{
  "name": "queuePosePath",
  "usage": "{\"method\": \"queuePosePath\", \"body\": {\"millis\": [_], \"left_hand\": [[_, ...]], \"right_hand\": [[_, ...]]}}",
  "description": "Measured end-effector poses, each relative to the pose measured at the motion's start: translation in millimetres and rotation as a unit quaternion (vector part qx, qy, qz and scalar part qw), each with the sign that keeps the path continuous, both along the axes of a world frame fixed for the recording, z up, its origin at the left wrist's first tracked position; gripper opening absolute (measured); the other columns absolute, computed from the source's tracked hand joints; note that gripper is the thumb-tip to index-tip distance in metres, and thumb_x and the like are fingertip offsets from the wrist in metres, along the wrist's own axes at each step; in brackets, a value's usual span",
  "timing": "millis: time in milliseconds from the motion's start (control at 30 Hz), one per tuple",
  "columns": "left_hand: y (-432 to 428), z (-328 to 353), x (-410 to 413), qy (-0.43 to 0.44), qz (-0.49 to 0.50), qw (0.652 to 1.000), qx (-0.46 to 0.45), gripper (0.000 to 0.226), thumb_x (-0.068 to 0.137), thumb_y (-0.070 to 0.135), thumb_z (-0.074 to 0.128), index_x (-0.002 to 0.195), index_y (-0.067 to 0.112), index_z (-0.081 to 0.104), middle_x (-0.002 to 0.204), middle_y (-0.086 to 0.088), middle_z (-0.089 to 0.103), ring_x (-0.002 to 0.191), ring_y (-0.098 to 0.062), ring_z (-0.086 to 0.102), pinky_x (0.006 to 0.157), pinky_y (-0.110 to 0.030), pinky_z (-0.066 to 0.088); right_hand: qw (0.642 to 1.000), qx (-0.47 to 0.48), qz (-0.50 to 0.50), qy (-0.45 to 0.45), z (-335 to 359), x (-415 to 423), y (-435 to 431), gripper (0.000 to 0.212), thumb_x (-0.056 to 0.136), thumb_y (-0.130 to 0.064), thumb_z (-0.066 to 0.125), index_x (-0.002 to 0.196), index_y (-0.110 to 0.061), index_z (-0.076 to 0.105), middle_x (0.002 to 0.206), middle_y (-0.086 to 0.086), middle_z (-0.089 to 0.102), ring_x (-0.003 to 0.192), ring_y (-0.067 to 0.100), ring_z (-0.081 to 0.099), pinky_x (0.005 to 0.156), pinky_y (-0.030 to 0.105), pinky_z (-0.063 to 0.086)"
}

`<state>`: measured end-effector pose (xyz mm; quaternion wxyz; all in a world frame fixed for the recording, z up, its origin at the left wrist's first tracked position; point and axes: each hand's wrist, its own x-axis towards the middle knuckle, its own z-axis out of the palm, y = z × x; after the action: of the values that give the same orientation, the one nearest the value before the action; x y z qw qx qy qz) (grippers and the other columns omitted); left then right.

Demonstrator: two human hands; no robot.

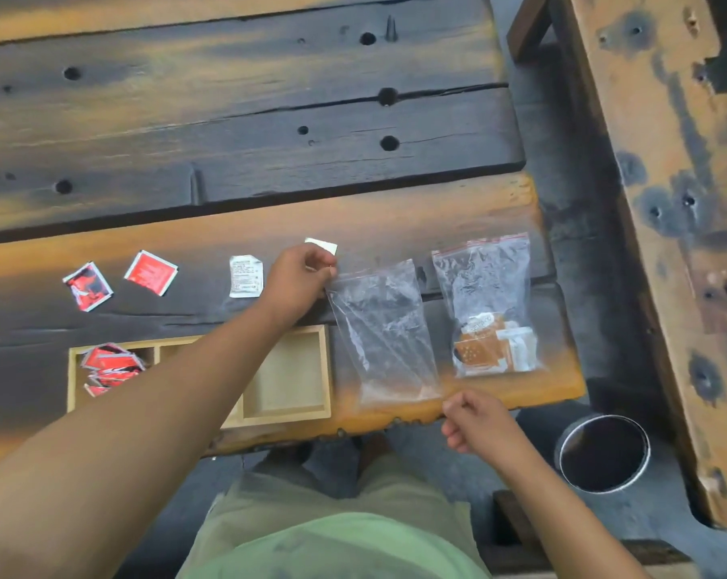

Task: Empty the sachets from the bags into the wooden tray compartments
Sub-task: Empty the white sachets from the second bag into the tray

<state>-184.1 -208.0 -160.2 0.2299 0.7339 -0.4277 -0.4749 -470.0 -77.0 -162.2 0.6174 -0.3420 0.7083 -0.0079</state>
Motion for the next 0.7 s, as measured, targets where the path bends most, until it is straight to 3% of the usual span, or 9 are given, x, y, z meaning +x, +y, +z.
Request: {"method": "queuePosePath", "body": {"millis": [100,167,200,333,400,533,700], "left_hand": [[-1,3,1,-0.004,0.003,1.000,-0.015,0.009,0.090,0.008,0.066,0.093,0.016,0.066,0.090,0.001,0.063,0.081,-0.016,0.060,0.075,-0.030,0.057],[0,9,0,-0.060,-0.019,0.997,-0.035,0.008,0.091,0.011,0.064,0.093,0.018,0.068,0.092,0.003,0.065,0.077,-0.011,0.058,0.066,-0.019,0.047],[-1,12,-3,-0.062,-0.021,0.997,-0.042,0.009,0.092,0.011,0.062,0.092,0.019,0.068,0.090,0.004,0.065,0.073,-0.009,0.058,0.064,-0.020,0.046],[3,23,-28,0.116,-0.074,0.990,0.044,0.013,0.097,0.007,0.053,0.089,0.013,0.062,0.074,-0.008,0.066,0.058,-0.019,0.064,0.056,-0.028,0.052],[6,20,-42,0.106,-0.147,0.978,0.105,0.008,0.097,0.011,0.056,0.093,0.010,0.063,0.079,-0.010,0.069,0.063,-0.019,0.064,0.055,-0.023,0.050],[7,7,-54,0.021,-0.226,0.963,0.143,0.009,0.093,0.005,0.060,0.100,0.010,0.062,0.090,-0.011,0.065,0.067,-0.017,0.057,0.053,-0.020,0.044],[1,9,-58,0.059,-0.161,0.971,0.167,0.022,0.097,0.003,0.054,0.118,0.004,0.055,0.087,-0.018,0.061,0.058,-0.017,0.054,0.038,-0.013,0.039]], "right_hand": [[0.999,-0.012,0.039,0.003,9,0,-4,0.017,0.098,-0.019,0.055,0.090,-0.007,0.066,0.068,0.000,0.070,0.058,0.011,0.064,0.066,0.032,0.056],[0.999,-0.007,0.012,-0.037,20,7,-11,0.020,0.100,-0.016,0.052,0.094,-0.002,0.066,0.074,0.005,0.072,0.062,0.013,0.066,0.069,0.032,0.056],[0.997,0.003,-0.014,-0.075,26,13,-16,0.021,0.102,-0.015,0.050,0.097,-0.003,0.066,0.078,0.007,0.073,0.065,0.016,0.067,0.071,0.033,0.057],[0.977,0.027,-0.062,-0.203,36,43,-34,0.022,0.104,-0.019,0.048,0.107,-0.009,0.068,0.094,0.012,0.077,0.086,0.026,0.074,0.083,0.037,0.060],[0.971,0.048,-0.058,-0.228,27,58,-37,0.023,0.103,-0.022,0.049,0.113,-0.012,0.067,0.103,0.011,0.077,0.098,0.027,0.073,0.089,0.038,0.059],[0.974,0.085,-0.032,-0.206,6,76,-33,0.023,0.102,-0.021,0.050,0.118,-0.013,0.064,0.111,0.008,0.075,0.106,0.025,0.071,0.097,0.041,0.056],[0.978,0.080,-0.024,-0.192,-1,76,-31,0.023,0.102,-0.019,0.047,0.117,-0.014,0.064,0.107,0.004,0.077,0.101,0.019,0.073,0.093,0.038,0.055]]}}
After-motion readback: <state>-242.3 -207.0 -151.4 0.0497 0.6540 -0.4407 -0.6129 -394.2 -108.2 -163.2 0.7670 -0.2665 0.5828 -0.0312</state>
